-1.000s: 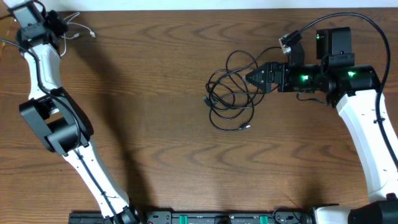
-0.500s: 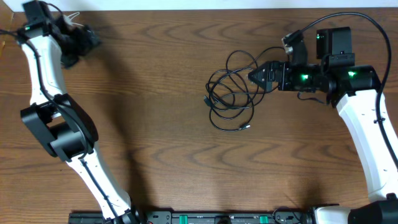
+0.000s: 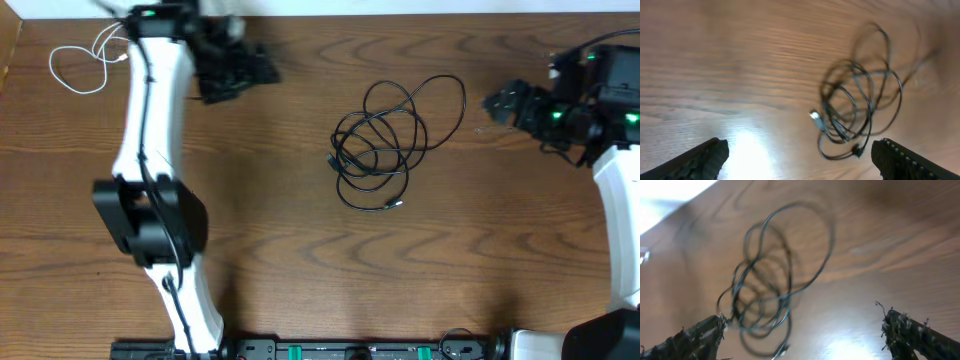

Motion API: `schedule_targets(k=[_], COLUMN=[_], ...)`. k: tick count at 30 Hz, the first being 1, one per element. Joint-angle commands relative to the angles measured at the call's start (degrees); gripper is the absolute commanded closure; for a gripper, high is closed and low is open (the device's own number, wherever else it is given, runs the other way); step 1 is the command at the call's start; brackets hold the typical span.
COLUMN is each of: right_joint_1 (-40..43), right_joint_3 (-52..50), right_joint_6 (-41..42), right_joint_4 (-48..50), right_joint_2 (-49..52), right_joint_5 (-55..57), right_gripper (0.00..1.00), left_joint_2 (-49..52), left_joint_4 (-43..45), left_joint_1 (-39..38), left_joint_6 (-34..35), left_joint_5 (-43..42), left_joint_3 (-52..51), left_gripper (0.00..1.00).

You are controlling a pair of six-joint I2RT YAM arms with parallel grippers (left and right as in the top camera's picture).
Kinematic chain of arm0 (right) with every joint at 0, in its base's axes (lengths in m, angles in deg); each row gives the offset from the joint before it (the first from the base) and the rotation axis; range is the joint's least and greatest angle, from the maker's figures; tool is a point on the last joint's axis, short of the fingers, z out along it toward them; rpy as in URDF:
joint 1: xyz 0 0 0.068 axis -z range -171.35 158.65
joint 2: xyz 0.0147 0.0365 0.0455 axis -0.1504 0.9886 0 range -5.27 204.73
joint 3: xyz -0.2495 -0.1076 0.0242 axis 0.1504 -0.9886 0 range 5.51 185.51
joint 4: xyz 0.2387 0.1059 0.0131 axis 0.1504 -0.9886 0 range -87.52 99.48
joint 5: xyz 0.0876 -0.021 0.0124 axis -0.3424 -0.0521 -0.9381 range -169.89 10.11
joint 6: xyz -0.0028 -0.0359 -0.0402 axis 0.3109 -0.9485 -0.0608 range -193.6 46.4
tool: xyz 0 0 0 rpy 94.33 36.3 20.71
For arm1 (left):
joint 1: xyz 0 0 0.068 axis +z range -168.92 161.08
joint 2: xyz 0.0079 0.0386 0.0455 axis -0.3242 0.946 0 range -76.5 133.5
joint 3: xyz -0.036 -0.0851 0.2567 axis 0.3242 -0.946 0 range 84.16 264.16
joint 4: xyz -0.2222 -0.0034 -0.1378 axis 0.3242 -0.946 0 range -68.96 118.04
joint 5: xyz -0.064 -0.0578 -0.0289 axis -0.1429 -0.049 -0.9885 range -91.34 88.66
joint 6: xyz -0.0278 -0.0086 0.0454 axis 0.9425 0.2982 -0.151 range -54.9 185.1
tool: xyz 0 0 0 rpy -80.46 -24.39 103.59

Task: Untangle cables
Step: 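Move the left gripper back over the black cable bundle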

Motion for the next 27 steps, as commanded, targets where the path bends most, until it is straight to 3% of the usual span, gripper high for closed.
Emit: schedule_targets(k=[1,7,10,13,22,27], right_joint_1=[1.01,0.09,-0.57,-0.87,-0.90,-0.90], right_joint_3=[0.26,0.15,0.02,0.02,0.00,0.00], right_joint_6=[-2.64,-3.48,-3.50,-3.50,-3.50,-3.52], right_joint_4=[0.72,-1.49,-2.49,-2.89,-5.33,-6.36], right_joint_2=[0.26,2.05,2.05,2.05,2.05,2.05], right_joint_5=[1.49,0.61,0.63,0.63,0.59,0.61], right_gripper=[0.01,0.01,0.01,0.01,0.01,0.01], left_joint_2=[-2.80,-1.05,-0.22,0.63,7.56,12.87], left_joint_4=[-0.90,-0.61,2.56,8.46,30.42,37.22], left_joint_1=[-4.98,-11.72,-14.80,-18.21,-25.70,-28.11], left_joint_6=[-0.31,3.87,-1.88,-9.16,-9.29,-9.29], left_joint_5=[12.94,15.37,13.05,11.28,11.54,11.54], left_joint_3=[0.37,-0.02,-0.02,-0.02,-0.02,-0.02], left_gripper=[0.02,0.01,0.01,0.02,0.02,0.02])
